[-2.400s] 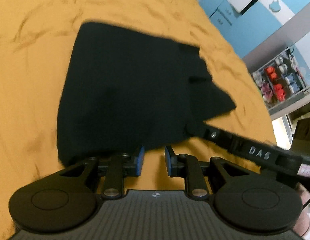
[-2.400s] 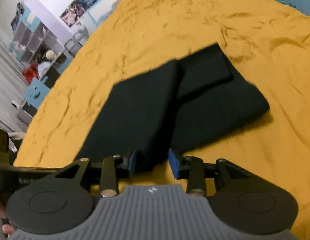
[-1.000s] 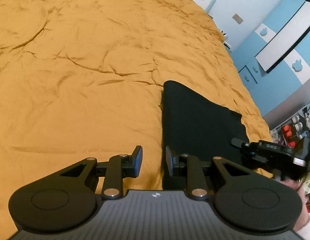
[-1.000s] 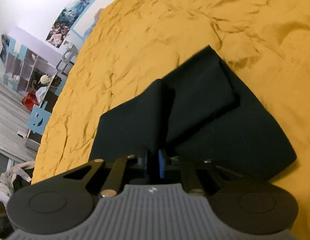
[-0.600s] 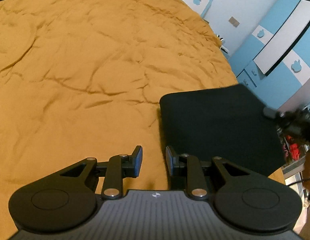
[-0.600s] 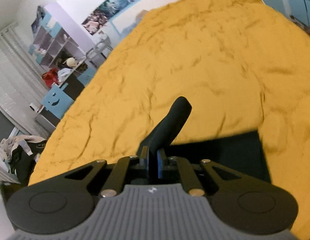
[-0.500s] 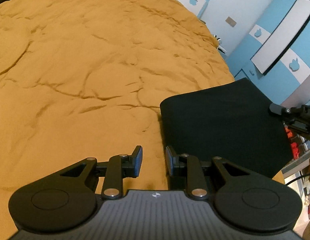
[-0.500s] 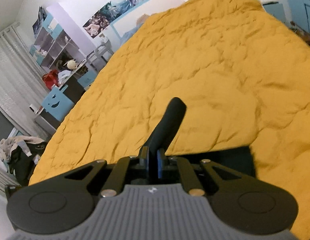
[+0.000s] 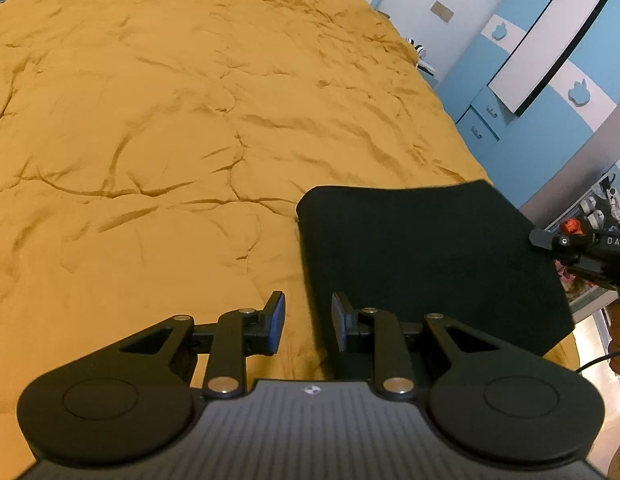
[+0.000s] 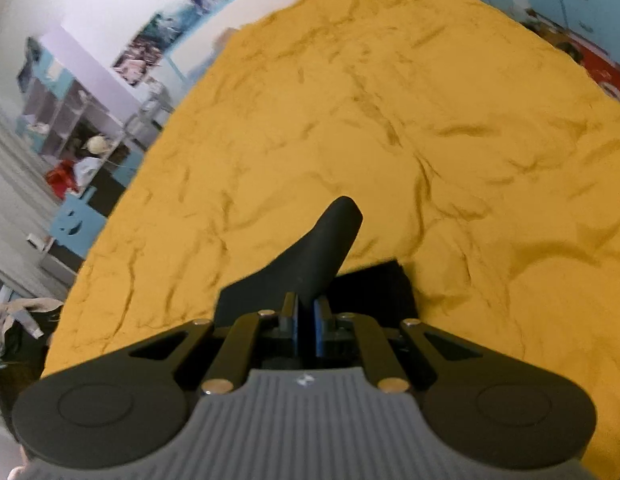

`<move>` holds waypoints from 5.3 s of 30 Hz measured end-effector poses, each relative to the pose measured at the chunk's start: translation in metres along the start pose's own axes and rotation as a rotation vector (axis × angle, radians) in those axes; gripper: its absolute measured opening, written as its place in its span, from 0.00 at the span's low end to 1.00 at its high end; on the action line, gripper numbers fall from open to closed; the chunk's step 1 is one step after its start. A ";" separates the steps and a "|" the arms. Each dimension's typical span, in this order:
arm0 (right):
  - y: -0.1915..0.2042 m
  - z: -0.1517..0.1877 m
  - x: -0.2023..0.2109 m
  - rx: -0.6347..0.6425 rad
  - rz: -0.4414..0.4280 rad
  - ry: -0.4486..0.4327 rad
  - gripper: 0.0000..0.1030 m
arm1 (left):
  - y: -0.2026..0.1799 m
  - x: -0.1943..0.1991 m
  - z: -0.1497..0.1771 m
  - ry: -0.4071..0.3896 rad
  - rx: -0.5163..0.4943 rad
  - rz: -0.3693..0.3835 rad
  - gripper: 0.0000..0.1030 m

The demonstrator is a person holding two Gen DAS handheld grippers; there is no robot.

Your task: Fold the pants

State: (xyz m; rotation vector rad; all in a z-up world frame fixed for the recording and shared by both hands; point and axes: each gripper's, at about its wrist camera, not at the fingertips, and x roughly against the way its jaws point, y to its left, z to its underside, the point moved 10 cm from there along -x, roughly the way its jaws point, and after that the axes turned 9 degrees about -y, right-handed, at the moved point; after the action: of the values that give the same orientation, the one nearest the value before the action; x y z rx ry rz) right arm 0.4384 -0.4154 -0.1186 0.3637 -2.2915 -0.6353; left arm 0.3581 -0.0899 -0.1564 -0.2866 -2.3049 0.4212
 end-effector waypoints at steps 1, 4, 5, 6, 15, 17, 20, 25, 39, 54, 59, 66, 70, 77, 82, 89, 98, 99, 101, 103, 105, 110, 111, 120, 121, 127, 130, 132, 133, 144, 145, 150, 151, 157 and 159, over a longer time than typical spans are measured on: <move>-0.007 0.004 -0.006 0.006 0.026 0.017 0.02 | -0.001 -0.002 0.000 0.004 0.002 0.000 0.27; -0.032 0.022 -0.026 0.000 0.101 0.077 0.02 | -0.004 -0.006 0.003 0.010 -0.002 0.002 0.27; -0.039 0.027 -0.029 0.009 0.120 0.078 0.02 | -0.005 -0.007 0.003 0.012 -0.007 0.003 0.27; -0.042 0.030 -0.030 0.011 0.127 0.076 0.02 | -0.007 -0.009 0.004 0.016 -0.013 0.003 0.27; -0.049 0.036 -0.013 0.095 0.199 0.019 0.14 | -0.015 -0.012 0.004 0.009 -0.042 -0.002 0.27; -0.038 0.036 0.005 0.117 0.176 -0.031 0.14 | -0.026 -0.007 0.007 0.002 -0.067 0.031 0.27; -0.015 0.049 0.026 0.188 0.122 -0.091 0.14 | -0.047 -0.003 0.016 -0.007 -0.121 0.087 0.26; -0.010 0.094 0.027 0.296 0.192 -0.086 0.13 | -0.050 -0.010 0.051 0.057 -0.176 0.042 0.22; -0.034 0.128 0.016 0.286 0.241 -0.093 0.08 | -0.020 0.004 0.110 0.174 -0.071 0.054 0.22; -0.021 0.092 0.034 0.310 0.210 -0.182 0.19 | -0.015 0.013 0.034 0.010 -0.087 0.023 0.22; -0.021 0.055 0.013 0.321 0.222 -0.225 0.06 | -0.019 -0.016 -0.020 -0.093 -0.077 0.006 0.22; -0.013 0.011 -0.042 0.344 0.207 -0.253 0.00 | -0.025 -0.080 -0.045 -0.113 -0.094 -0.015 0.20; -0.034 0.017 -0.078 0.314 0.249 -0.195 0.00 | -0.010 -0.111 -0.032 -0.087 -0.092 -0.057 0.19; -0.063 0.040 -0.105 0.286 0.279 -0.143 0.00 | 0.005 -0.138 -0.012 -0.050 -0.120 -0.082 0.21; -0.091 0.048 -0.113 0.214 0.337 -0.096 0.00 | 0.012 -0.135 -0.014 -0.047 -0.077 -0.086 0.25; -0.084 0.038 -0.078 0.185 0.328 -0.142 0.00 | 0.047 -0.109 -0.024 -0.056 0.004 -0.204 0.10; -0.072 0.040 -0.004 0.020 0.173 -0.146 0.51 | 0.036 -0.049 -0.029 -0.079 0.208 -0.040 0.53; -0.070 0.045 -0.001 -0.012 0.143 -0.130 0.55 | 0.030 -0.047 -0.027 -0.065 0.224 -0.004 0.54; -0.070 0.055 0.000 -0.090 0.086 -0.104 0.55 | 0.020 -0.048 -0.022 -0.026 0.250 0.055 0.57; -0.073 0.064 -0.004 -0.174 0.041 -0.074 0.55 | 0.014 -0.052 -0.013 0.011 0.261 0.078 0.57; -0.079 0.074 -0.011 -0.232 0.025 -0.049 0.54 | 0.014 -0.061 -0.006 0.048 0.269 0.079 0.57; -0.097 0.083 -0.026 -0.377 -0.017 -0.025 0.47 | 0.019 -0.085 0.008 0.122 0.345 0.103 0.57; -0.098 0.084 -0.029 -0.395 -0.029 -0.019 0.47 | 0.020 -0.087 0.011 0.128 0.354 0.106 0.56; -0.105 0.085 -0.058 -0.485 -0.124 0.033 0.36 | 0.020 -0.106 0.020 0.141 0.364 0.111 0.52; -0.105 0.086 -0.061 -0.487 -0.127 0.037 0.35 | 0.019 -0.107 0.020 0.143 0.361 0.114 0.48; -0.107 0.086 -0.066 -0.505 -0.157 0.034 0.24 | 0.013 -0.106 0.018 0.150 0.319 0.135 0.31; -0.105 0.084 -0.064 -0.485 -0.153 0.034 0.22 | 0.009 -0.102 0.016 0.138 0.278 0.127 0.25; -0.103 0.084 -0.060 -0.465 -0.150 0.030 0.21 | 0.006 -0.099 0.015 0.132 0.267 0.121 0.23; -0.101 0.082 -0.059 -0.457 -0.149 0.028 0.20 | 0.004 -0.098 0.013 0.128 0.262 0.120 0.21; -0.068 0.054 -0.026 -0.303 -0.132 -0.003 0.14 | -0.016 -0.071 -0.006 0.057 0.181 0.120 0.19; -0.063 0.051 -0.022 -0.291 -0.133 -0.007 0.14 | -0.019 -0.067 -0.009 0.049 0.176 0.124 0.19; -0.029 0.041 0.009 -0.218 -0.166 -0.026 0.13 | -0.028 -0.037 -0.023 -0.002 0.132 0.129 0.19; -0.021 0.040 0.014 -0.206 -0.173 -0.030 0.13 | -0.028 -0.030 -0.025 -0.011 0.126 0.131 0.19; 0.021 0.047 0.046 -0.160 -0.221 -0.036 0.13 | -0.025 0.021 -0.039 -0.082 0.089 0.136 0.19; 0.037 0.051 0.053 -0.136 -0.242 -0.032 0.13 | -0.021 0.040 -0.042 -0.103 0.075 0.128 0.19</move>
State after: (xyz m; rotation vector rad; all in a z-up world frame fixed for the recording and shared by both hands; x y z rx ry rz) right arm 0.3628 -0.3898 -0.0999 0.5734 -2.2374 -0.9191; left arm 0.3598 -0.0868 -0.0950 -0.3840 -2.3727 0.5982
